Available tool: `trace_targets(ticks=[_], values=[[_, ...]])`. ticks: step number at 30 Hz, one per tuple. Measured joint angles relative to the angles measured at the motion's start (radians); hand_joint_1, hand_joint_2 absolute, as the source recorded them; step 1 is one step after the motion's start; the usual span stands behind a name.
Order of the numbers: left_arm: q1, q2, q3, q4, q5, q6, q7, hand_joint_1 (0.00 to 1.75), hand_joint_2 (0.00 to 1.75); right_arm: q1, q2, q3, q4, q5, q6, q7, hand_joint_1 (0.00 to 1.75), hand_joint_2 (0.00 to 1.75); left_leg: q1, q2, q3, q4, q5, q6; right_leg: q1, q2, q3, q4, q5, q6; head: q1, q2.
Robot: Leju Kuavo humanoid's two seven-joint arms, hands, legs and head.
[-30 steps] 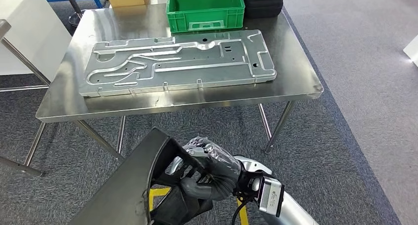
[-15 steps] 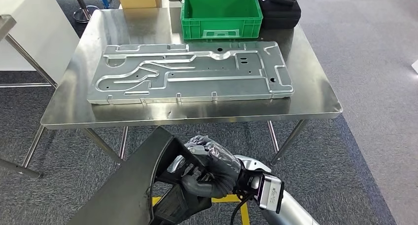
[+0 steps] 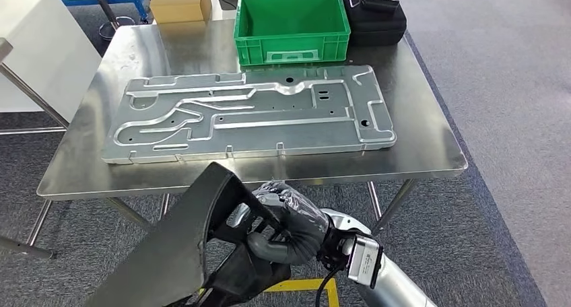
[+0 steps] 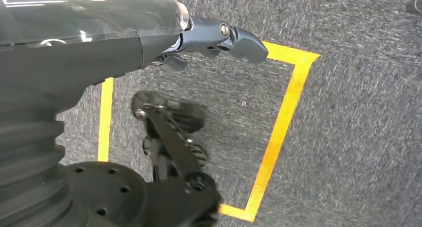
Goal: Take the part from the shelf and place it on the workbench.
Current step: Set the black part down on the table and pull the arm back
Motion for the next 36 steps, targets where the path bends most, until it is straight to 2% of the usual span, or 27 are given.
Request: trace_targets(ticks=[1, 3, 5, 7, 9, 10, 11, 13, 14, 15, 16, 18, 19, 20, 23, 25, 27, 29, 30, 31, 32, 34, 35, 36], values=[[0.001, 0.0, 0.0, 0.0, 0.0, 0.0, 0.0, 0.0, 1.75, -0.001, 0.0, -0.002, 0.001, 0.005, -0.005, 0.0, 1.54, 1.75, 0.0, 0.0, -0.002, -0.026, 0.033, 0.003, 0.0, 0.001, 0.01, 0.0, -0.007, 0.001, 0.0, 0.0], [0.002, 0.001, 0.0, 0.0, 0.001, -0.001, -0.001, 0.0, 1.75, -0.005, 0.0, -0.007, 0.002, 0.022, -0.021, 0.002, 1.54, 1.75, -0.001, 0.001, 0.035, -0.154, 0.131, 0.012, 0.0, 0.001, 0.032, -0.001, -0.02, 0.005, 0.0, 0.0], [0.001, 0.001, 0.0, 0.0, 0.002, -0.004, -0.002, 0.0, 1.75, -0.02, 0.0, -0.012, 0.003, 0.071, -0.062, 0.011, 1.54, 1.75, -0.007, 0.002, 0.06, -0.245, 0.173, 0.023, 0.0, 0.001, 0.042, -0.002, -0.029, 0.013, 0.0, 0.0], [0.001, 0.003, 0.0, 0.0, 0.002, -0.008, -0.003, 0.0, 1.75, -0.055, -0.002, -0.027, 0.009, 0.151, -0.127, 0.035, 1.54, 1.75, -0.013, 0.001, 0.06, -0.264, 0.171, 0.036, 0.001, 0.003, 0.041, -0.002, -0.034, 0.024, 0.0, 0.0], [0.001, 0.004, 0.0, 0.0, 0.0, -0.014, -0.003, 0.0, 1.75, -0.117, -0.005, -0.058, 0.021, 0.22, -0.182, 0.07, 1.54, 1.75, -0.009, 0.002, 0.064, -0.278, 0.184, 0.047, 0.002, 0.003, 0.038, 0.004, -0.044, 0.036, 0.0, 0.0], [-0.001, 0.004, 0.0, 0.0, -0.002, -0.018, -0.004, 0.0, 1.75, -0.157, -0.007, -0.078, 0.032, 0.246, -0.2, 0.089, 1.54, 1.75, -0.007, 0.003, 0.067, -0.283, 0.187, 0.052, 0.003, 0.002, 0.028, 0.024, -0.057, 0.041, 0.001, 0.0], [-0.003, 0.004, 0.0, 0.0, -0.006, -0.023, -0.004, 0.0, 1.75, -0.203, -0.009, -0.099, 0.047, 0.272, -0.217, 0.108, 1.54, 1.75, -0.004, 0.004, 0.069, -0.289, 0.189, 0.056, 0.002, 0.002, 0.008, 0.064, -0.079, 0.045, 0.001, 0.0], [-0.006, 0.006, 0.0, 0.0, -0.012, -0.035, -0.006, 0.0, 1.75, -0.299, -0.021, -0.144, 0.096, 0.33, -0.256, 0.142, 1.54, 1.75, -0.006, 0.004, 0.07, -0.289, 0.187, 0.062, 0.001, 0.001, -0.063, 0.195, -0.136, 0.05, 0.001, 0.0], [-0.007, 0.008, -0.001, 0.0, -0.014, -0.039, -0.006, 0.0, 1.75, -0.346, -0.03, -0.166, 0.127, 0.354, -0.274, 0.152, 1.54, 1.75, -0.007, 0.003, 0.07, -0.288, 0.185, 0.063, 0.0, 0.001, -0.098, 0.254, -0.152, 0.052, 0.001, 0.0], [-0.007, 0.01, -0.001, 0.0, -0.016, -0.042, -0.007, 0.0, 1.75, -0.389, -0.04, -0.186, 0.159, 0.373, -0.289, 0.157, 1.54, 1.75, -0.007, 0.002, 0.071, -0.286, 0.183, 0.064, -0.001, 0.001, -0.12, 0.282, -0.147, 0.054, 0.001, 0.0], [-0.007, 0.011, -0.001, 0.0, -0.017, -0.043, -0.007, 0.0, 1.75, -0.426, -0.05, -0.203, 0.188, 0.389, -0.3, 0.159, 1.54, 1.75, -0.007, 0.0, 0.072, -0.283, 0.18, 0.064, -0.003, 0.001, -0.123, 0.27, -0.121, 0.055, 0.002, 0.0], [-0.006, 0.013, -0.002, 0.0, -0.02, -0.045, -0.007, 0.0, 1.75, -0.488, -0.066, -0.227, 0.231, 0.42, -0.321, 0.163, 1.54, 1.75, -0.007, -0.003, 0.077, -0.274, 0.169, 0.06, -0.006, 0.0, -0.084, 0.154, -0.036, 0.054, 0.002, 0.0], [-0.006, 0.013, -0.002, 0.0, -0.021, -0.045, -0.007, 0.0, 1.75, -0.512, -0.072, -0.233, 0.249, 0.441, -0.334, 0.17, 1.54, 1.75, -0.009, -0.005, 0.076, -0.267, 0.163, 0.056, -0.006, 0.0, -0.06, 0.094, -0.005, 0.052, 0.002, 0.0], [-0.007, 0.015, -0.002, 0.0, -0.022, -0.044, -0.006, 0.0, 1.75, -0.535, -0.077, -0.235, 0.267, 0.462, -0.348, 0.181, 1.54, 1.75, -0.01, -0.006, 0.074, -0.261, 0.159, 0.052, -0.005, 0.0, -0.045, 0.053, 0.01, 0.049, 0.001, 0.0], [-0.01, 0.018, -0.003, 0.0, -0.025, -0.04, -0.004, 0.0, 1.75, -0.6, -0.083, -0.241, 0.336, 0.537, -0.388, 0.223, 1.54, 1.75, -0.013, -0.007, 0.066, -0.257, 0.157, 0.04, -0.005, 0.004, -0.04, 0.027, 0.007, 0.037, 0.0, 0.0], [-0.01, 0.019, -0.003, 0.0, -0.025, -0.04, -0.004, 0.0, 1.75, -0.65, -0.085, -0.244, 0.386, 0.577, -0.404, 0.243, 1.54, 1.75, -0.013, -0.005, 0.06, -0.24, 0.141, 0.031, -0.009, 0.004, -0.036, 0.02, 0.01, 0.028, 0.0, 0.0], [-0.012, 0.022, -0.005, 0.0, -0.026, -0.04, -0.005, 0.0, 1.75, -0.694, -0.084, -0.246, 0.428, 0.597, -0.41, 0.253, 1.54, 1.75, -0.009, -0.002, 0.018, -0.15, 0.093, 0.019, -0.012, 0.002, -0.032, 0.015, 0.011, 0.021, -0.001, 0.0], [-0.014, 0.023, -0.006, 0.0, -0.027, -0.041, -0.005, 0.0, 1.75, -0.719, -0.084, -0.246, 0.462, 0.625, -0.407, 0.269, 1.54, 1.75, -0.006, 0.0, -0.052, -0.011, 0.044, 0.011, -0.011, 0.001, -0.028, 0.015, 0.009, 0.017, -0.002, 0.0], [-0.014, 0.024, -0.007, 0.0, -0.027, -0.042, -0.004, 0.0, 1.75, -0.729, -0.083, -0.245, 0.477, 0.644, -0.401, 0.282, 1.54, 1.75, -0.005, 0.0, -0.078, 0.03, 0.041, 0.01, -0.011, 0.001, -0.026, 0.015, 0.007, 0.017, -0.002, 0.0], [-0.015, 0.024, -0.008, 0.0, -0.028, -0.043, -0.003, 0.0, 1.75, -0.741, -0.083, -0.241, 0.503, 0.674, -0.394, 0.299, 1.54, 1.75, -0.005, 0.0, -0.086, 0.034, 0.058, 0.01, -0.011, 0.001, -0.024, 0.015, 0.005, 0.016, -0.002, 0.0], [-0.016, 0.024, -0.008, 0.0, -0.028, -0.044, -0.002, 0.0, 1.75, -0.76, -0.081, -0.232, 0.543, 0.71, -0.388, 0.314, 1.54, 1.75, -0.004, 0.0, -0.076, -0.003, 0.093, 0.012, -0.01, 0.002, -0.021, 0.015, 0.003, 0.017, -0.002, 0.0], [-0.022, 0.026, -0.009, 0.0, -0.027, -0.047, 0.001, 0.0, 1.75, -0.803, -0.075, -0.204, 0.642, 0.789, -0.386, 0.334, 1.54, 1.75, -0.006, 0.0, -0.022, -0.14, 0.172, 0.021, -0.009, 0.004, -0.016, 0.015, -0.002, 0.02, -0.002, 0.0], [-0.024, 0.028, -0.009, 0.0, -0.026, -0.047, 0.002, 0.0, 1.75, -0.823, -0.07, -0.188, 0.693, 0.828, -0.389, 0.34, 1.54, 1.75, -0.008, 0.0, 0.005, -0.2, 0.192, 0.026, -0.007, 0.005, -0.015, 0.015, -0.003, 0.023, -0.002, 0.0], [-0.026, 0.03, -0.009, 0.0, -0.024, -0.047, 0.003, 0.0, 1.75, -0.839, -0.064, -0.169, 0.74, 0.87, -0.391, 0.347, 1.54, 1.75, -0.011, 0.0, 0.022, -0.237, 0.199, 0.031, -0.006, 0.005, -0.015, 0.014, -0.004, 0.027, -0.002, 0.0]])
